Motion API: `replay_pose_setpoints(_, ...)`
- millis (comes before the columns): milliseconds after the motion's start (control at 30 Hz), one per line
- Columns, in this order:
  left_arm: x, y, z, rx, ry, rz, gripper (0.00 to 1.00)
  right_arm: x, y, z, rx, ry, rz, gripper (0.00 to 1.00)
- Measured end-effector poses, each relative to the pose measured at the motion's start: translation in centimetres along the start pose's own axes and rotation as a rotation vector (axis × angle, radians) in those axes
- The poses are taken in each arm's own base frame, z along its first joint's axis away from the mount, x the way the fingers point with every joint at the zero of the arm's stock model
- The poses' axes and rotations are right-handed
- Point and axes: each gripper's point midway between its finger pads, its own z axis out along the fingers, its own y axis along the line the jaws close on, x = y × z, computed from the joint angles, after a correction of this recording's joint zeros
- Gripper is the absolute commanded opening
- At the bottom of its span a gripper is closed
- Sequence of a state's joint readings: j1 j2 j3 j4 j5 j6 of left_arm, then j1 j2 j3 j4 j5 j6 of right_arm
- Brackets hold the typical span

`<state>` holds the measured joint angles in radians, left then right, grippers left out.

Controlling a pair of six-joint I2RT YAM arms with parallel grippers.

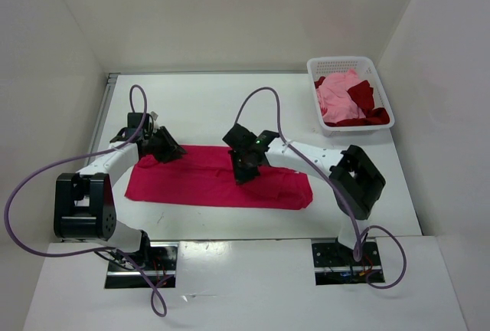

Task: Fold and stack the t-shirts
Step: Fold the other side of the tshirt into a rectangle

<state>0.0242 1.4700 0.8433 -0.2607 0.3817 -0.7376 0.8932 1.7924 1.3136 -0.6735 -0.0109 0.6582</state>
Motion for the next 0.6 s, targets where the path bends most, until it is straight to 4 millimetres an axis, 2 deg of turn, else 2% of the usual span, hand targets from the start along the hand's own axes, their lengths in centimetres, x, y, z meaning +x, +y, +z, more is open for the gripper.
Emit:
replay_pose_setpoints(100,0.0,-0.1,0.0,0.007,0.003,0.001,0.36,1.1,0.7,-0.1,-0.046,0.055,-0.005,0.18)
replay_pose_setpoints(133,0.0,-0.2,0.0,0.009,0.004,0.0,0.36,1.5,0.8,-0.1,-0.059,0.072,-0.004,0.29)
replay_pose_setpoints(167,0.0,-0.2,0.0,0.01,0.004,0.001,0.36,1.9,1.0,0.0,-0.071,0.087,0.0,0.34)
replay_pose_setpoints(300,0.0,-0.2,0.0,0.011,0.004,0.0,0.36,3.3,0.9,0.6,-0.086,0.144,0.012,0.43)
replay_pose_setpoints(400,0.0,-0.2,0.0,0.011,0.004,0.0,0.36,3.2,1.1,0.4,-0.098,0.144,0.013,0.49)
replay_pose_setpoints(500,-0.1,-0.2,-0.1,0.01,0.002,0.003,0.36,2.3,0.9,-0.5,-0.114,0.119,0.03,0.47)
replay_pose_setpoints(533,0.0,-0.4,-0.1,0.011,0.003,0.008,0.36,1.4,0.5,-1.2,-0.123,0.093,0.046,0.3)
replay_pose_setpoints(600,-0.2,-0.8,-0.1,0.013,-0.004,0.021,0.36,-0.7,-1.2,-2.8,-0.141,0.024,0.096,0.16)
